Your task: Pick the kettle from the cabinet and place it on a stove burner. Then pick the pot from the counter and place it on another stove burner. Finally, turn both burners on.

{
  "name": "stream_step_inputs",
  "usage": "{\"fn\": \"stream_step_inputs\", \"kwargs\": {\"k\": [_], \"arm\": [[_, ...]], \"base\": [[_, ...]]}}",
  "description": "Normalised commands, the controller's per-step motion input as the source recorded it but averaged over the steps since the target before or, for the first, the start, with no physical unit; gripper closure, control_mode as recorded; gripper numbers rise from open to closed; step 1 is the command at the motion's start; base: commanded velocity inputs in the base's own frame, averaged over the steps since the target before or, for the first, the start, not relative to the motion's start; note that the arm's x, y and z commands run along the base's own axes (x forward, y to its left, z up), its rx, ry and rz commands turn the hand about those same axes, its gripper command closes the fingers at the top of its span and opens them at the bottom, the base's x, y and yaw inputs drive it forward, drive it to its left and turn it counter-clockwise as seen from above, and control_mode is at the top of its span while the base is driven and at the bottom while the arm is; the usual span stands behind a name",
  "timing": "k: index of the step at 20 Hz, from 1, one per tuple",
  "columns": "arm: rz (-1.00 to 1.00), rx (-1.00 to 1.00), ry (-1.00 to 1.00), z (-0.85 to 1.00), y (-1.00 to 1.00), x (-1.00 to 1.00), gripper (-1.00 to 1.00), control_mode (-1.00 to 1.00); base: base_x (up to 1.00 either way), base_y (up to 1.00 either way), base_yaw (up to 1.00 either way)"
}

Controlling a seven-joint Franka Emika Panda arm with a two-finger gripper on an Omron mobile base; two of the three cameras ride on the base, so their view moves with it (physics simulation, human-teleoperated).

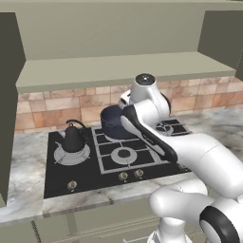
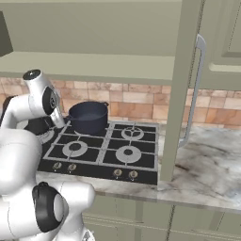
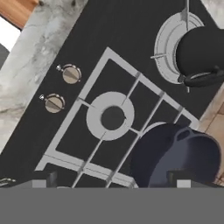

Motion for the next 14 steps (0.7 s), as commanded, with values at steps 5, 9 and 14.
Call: {"fn": "stream_step_inputs", "kwargs": {"k": [5, 9, 14], "arm": [[0.29, -0.12, 0.06, 0.09, 0.00, -0.25, -1.00, -1.00], [0.27, -0.12, 0.09, 0.13, 0.00, -0.26, -1.00, -1.00], [0.26, -0.11, 0.10, 0.14, 0.00, -0.27, -1.00, -1.00]], "base": [[0.00, 0.00, 0.00], [0.00, 0.00, 0.00], [0.00, 0.00, 0.00]]}}
